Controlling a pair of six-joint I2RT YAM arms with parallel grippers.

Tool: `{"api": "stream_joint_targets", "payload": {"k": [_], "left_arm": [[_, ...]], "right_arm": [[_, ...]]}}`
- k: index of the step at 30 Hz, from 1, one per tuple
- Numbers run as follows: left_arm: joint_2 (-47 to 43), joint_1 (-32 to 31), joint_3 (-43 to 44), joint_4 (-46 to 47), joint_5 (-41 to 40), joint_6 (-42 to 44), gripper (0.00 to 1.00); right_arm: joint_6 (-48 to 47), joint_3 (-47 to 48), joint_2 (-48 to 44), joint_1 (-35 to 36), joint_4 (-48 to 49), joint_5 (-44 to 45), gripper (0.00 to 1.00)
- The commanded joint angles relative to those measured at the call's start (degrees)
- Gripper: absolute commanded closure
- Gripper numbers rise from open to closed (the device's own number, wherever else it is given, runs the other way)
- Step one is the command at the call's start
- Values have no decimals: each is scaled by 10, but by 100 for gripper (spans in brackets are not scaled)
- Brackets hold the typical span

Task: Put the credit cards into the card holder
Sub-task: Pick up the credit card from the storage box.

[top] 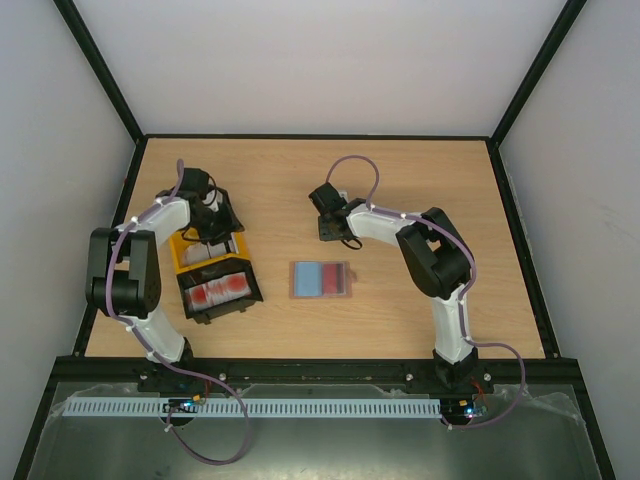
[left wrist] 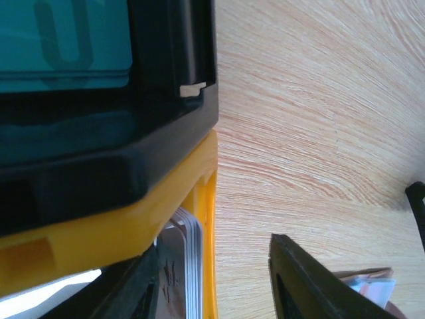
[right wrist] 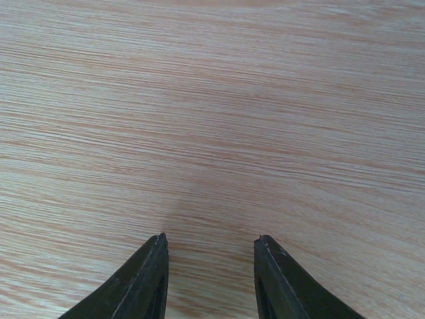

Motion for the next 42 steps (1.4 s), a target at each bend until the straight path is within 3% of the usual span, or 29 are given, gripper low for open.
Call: {"api": "stream_joint_targets", "payload": {"k": [1, 10, 17, 24, 42], "left_arm": [[-7, -6, 24, -32, 5, 2, 56], [-8, -6, 26, -54, -11, 13, 67], [12, -28, 15, -60, -44, 18, 51], [27, -45, 29, -79, -59, 27, 50], [15, -51, 67, -117, -60, 21, 72]], "right_arm": [[-6, -11, 13, -3, -3, 6, 64], [-8, -12, 13, -4, -2, 4, 64], [-9, -15, 13, -4, 1, 2, 64], [-9, -18, 12, -4, 3, 3, 64], [-12, -29, 9, -3, 13, 1, 64]]}}
